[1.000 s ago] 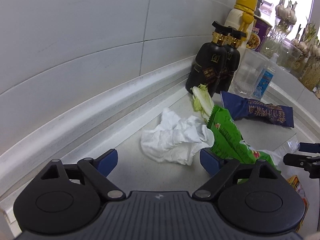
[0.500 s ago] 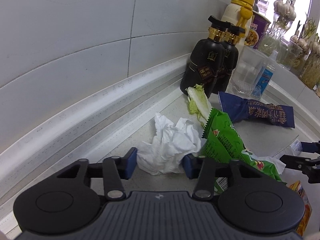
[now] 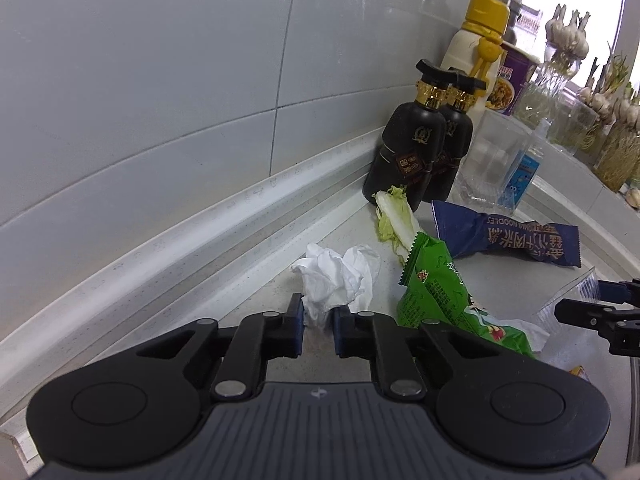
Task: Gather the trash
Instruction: 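Grasp the white tissue with the left tool while the right tool grasps the clear plastic tray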
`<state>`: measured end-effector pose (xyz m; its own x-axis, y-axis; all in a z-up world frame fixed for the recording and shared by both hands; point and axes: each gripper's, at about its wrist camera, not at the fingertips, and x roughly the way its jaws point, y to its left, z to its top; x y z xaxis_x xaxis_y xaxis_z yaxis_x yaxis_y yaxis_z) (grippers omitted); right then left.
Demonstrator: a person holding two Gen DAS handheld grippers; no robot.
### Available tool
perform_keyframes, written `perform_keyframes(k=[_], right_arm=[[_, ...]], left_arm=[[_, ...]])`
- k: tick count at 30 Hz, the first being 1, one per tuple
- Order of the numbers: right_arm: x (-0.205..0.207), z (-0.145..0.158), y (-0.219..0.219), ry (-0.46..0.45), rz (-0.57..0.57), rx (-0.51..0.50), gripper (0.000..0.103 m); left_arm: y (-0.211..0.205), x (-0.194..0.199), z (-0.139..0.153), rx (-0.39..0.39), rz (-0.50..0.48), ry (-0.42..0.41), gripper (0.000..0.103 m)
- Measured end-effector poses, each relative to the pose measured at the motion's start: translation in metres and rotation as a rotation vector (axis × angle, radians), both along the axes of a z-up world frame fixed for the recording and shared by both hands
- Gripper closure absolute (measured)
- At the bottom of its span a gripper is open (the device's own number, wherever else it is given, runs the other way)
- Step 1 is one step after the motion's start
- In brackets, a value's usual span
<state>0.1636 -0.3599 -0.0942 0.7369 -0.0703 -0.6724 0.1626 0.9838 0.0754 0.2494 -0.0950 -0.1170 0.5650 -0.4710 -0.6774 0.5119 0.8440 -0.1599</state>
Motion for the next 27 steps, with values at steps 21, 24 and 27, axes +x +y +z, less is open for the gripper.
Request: perform_keyframes(k=[21,24,27], right_arm=[[-0.020,0.039,0.045,-0.053,0.097,-0.018,0.030],[-0.023,0.043,0.056,-0.055,0.120,-0.015,0.030],[-0.026,0.046,0.067,-0.055,0.139,-0.007,0.030]], left_arm=[[0.038,-0.044,0.032,-0.022,0.035,-0.030,0.091],[0.048,-0.052,0.033,-0.032,0.057,-0.019,0.091],[0.059,-0.060,0.034,-0.044,0.080,-0.010,0.091]])
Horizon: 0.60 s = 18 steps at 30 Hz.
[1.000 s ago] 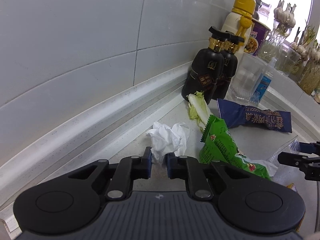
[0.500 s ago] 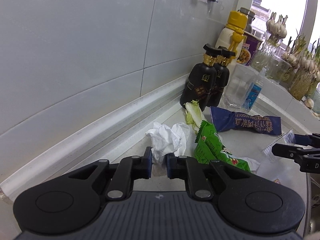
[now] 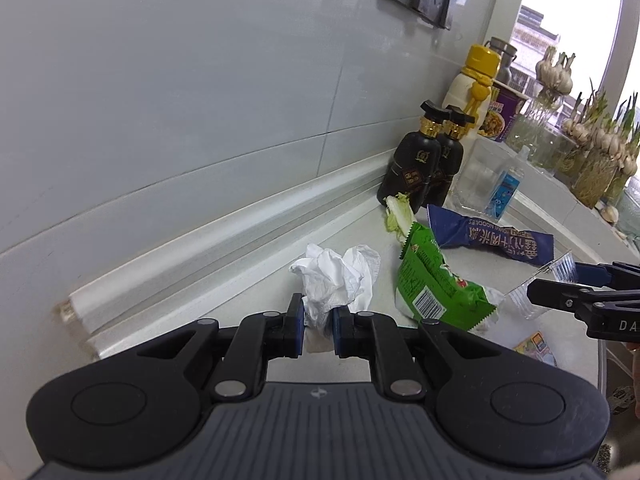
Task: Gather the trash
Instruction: 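Lift the tissue and plastic tray and carry both over the white bin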
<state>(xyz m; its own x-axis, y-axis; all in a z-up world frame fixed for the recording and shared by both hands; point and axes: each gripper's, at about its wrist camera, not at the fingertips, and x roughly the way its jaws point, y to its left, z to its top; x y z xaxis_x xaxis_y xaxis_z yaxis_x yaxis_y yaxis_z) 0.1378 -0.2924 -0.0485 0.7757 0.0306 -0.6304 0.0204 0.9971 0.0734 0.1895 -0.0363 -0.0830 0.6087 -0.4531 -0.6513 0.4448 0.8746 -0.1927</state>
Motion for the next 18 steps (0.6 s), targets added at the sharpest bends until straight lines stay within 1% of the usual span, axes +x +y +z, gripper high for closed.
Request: perform_keyframes(k=[11,18], right_arm=[[-0.012,0.008,0.049,0.013,0.090,-0.004,0.030],[-0.015,0.008,0.087,0.030,0.175,-0.024,0.030]], left_arm=[[0.043,-0.024,0.002,-0.051,0.086,0.024,0.091],[0.076,-0.040,-0.001,-0.079,0.153,0.039,0.091]])
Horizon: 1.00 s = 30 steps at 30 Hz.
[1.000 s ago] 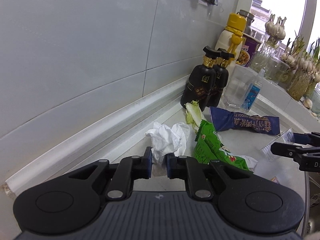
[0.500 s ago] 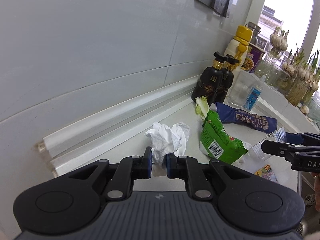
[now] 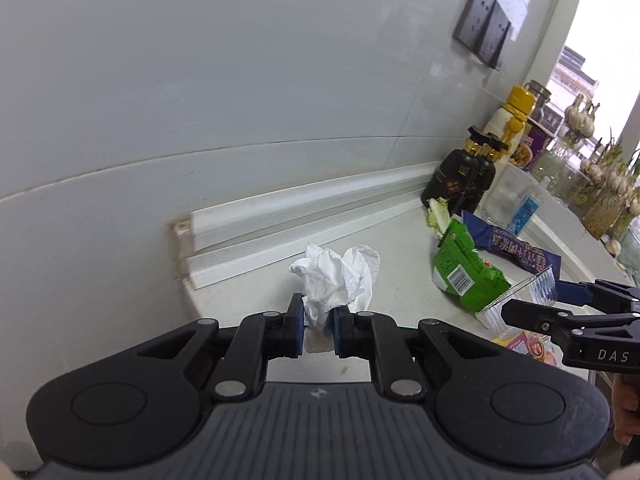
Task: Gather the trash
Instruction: 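Lift the tissue and plastic tray and carry both over the white bin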
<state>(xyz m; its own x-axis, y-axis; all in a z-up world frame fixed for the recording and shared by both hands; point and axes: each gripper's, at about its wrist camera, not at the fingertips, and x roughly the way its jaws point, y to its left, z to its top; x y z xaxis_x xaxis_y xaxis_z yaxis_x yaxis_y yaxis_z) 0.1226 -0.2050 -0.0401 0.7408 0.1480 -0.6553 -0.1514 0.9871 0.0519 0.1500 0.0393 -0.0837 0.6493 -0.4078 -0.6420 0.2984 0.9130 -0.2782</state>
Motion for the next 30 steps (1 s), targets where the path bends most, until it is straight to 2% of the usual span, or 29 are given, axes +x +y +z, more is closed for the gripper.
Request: perform_keyframes(k=[13,22,30], right_arm=[[-0.007,-0.005,0.074,0.025,0.170,-0.024,0.030],[-0.012,-0.010,0.120,0.053,0.289,-0.050,0.030],[-0.018,-0.027,0.162,0.101,0.394,-0.076,0.030]], left_arm=[[0.061,-0.029,-0.020,-0.048,0.158,0.068,0.091],[0.090,-0.042,-0.042,-0.071,0.235,0.125,0.091],[0.115,-0.054,-0.069,-0.079,0.296,0.194,0.091]])
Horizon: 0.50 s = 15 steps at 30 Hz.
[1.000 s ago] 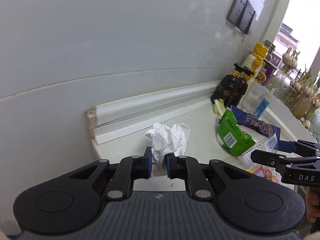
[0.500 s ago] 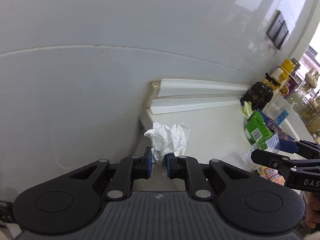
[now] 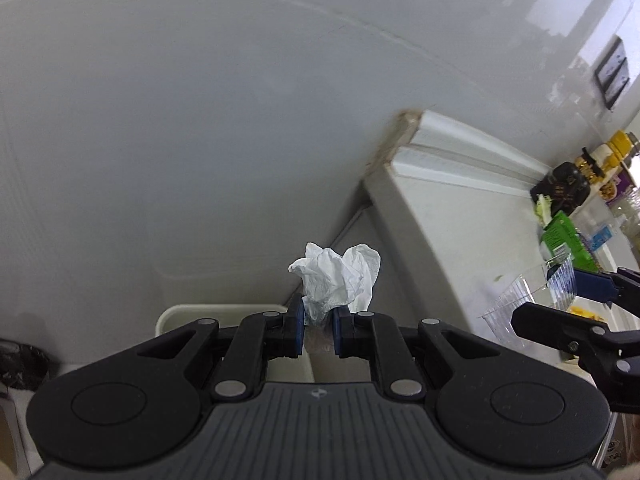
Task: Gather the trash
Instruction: 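Lift the tissue and plastic tray and carry both over the white bin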
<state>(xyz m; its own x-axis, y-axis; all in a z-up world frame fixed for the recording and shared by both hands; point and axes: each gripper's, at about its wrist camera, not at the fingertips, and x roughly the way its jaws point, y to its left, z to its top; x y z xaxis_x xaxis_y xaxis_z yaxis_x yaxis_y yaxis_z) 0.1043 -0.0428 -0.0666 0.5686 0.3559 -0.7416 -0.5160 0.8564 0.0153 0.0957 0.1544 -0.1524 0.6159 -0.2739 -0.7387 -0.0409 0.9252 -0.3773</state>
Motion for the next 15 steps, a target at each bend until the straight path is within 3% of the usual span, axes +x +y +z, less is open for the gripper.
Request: perform_keyframes(k=[15], right_arm=[[0.003,-0.068,0.078,0.147,0.211,-0.128,0.029]], left_arm=[[0.040,-0.010,-0.081,-0.009,0.070,0.215,0.091]])
